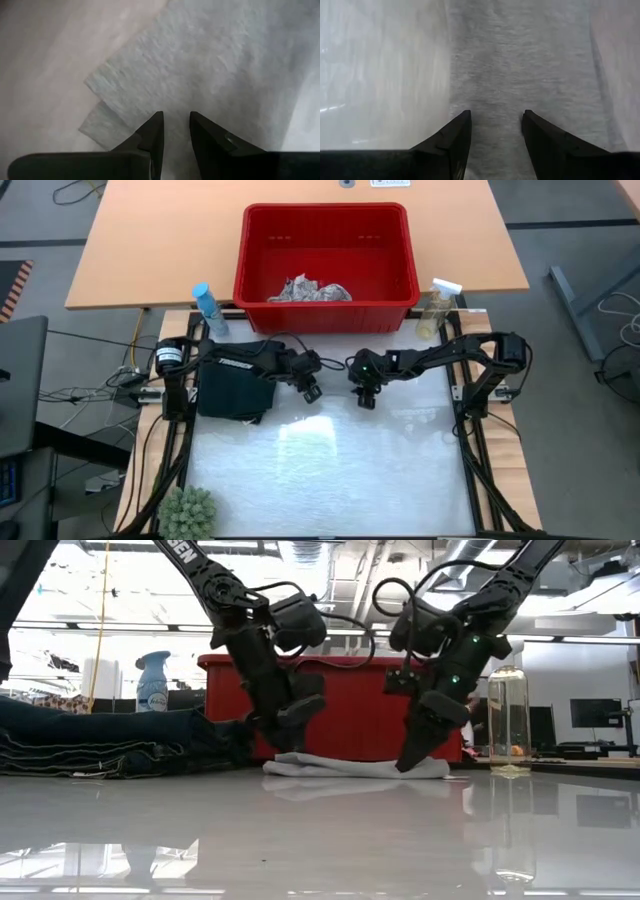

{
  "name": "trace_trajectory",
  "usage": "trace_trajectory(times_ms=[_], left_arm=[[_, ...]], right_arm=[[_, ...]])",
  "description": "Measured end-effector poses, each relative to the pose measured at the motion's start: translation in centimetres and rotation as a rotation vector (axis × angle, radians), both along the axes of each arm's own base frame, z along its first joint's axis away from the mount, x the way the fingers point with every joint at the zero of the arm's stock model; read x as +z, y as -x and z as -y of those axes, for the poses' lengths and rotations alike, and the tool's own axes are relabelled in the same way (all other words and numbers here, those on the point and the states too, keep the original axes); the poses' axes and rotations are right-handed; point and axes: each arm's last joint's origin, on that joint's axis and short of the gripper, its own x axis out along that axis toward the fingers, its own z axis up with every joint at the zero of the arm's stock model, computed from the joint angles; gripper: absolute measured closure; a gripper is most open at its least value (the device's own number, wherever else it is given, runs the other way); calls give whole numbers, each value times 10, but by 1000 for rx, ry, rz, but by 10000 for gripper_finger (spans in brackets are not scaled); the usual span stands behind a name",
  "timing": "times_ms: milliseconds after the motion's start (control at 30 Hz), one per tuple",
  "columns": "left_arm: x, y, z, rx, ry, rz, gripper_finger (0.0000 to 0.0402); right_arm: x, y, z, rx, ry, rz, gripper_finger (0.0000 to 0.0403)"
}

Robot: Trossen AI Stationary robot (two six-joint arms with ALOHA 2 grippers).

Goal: Fold Laundry from Bin
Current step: Fold the gray shorts

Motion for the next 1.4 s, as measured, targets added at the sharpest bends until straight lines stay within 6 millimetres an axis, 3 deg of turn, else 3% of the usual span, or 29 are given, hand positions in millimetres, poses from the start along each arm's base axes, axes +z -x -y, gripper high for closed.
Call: trace_trajectory(times_ms=[200, 333, 500, 667, 900, 1100, 1233, 1400], left_arm=[[-7, 1, 15, 34, 85, 28, 319], [-7, -4, 36, 32, 150, 86, 319], [-1, -13, 57, 16, 206, 169, 319], [15, -28, 73, -24, 288, 332, 319], [44, -41, 72, -30, 267, 472, 319], [56, -47, 69, -64, 246, 499, 319], [65, -49, 72, -92, 182, 535, 319], [57, -44, 74, -45, 73, 451, 319]], right_arm=[[-1, 2, -6, 15, -15, -31, 202], [4, 1, -16, 68, -28, -20, 202], [35, 1, -28, 110, -9, 66, 202], [61, 16, -36, 129, -7, 96, 202], [89, 39, -47, 91, -28, 134, 202], [84, 49, -55, 38, -57, 27, 202], [77, 55, -71, 35, -43, -49, 203], [64, 64, -95, 63, 75, -69, 214]])
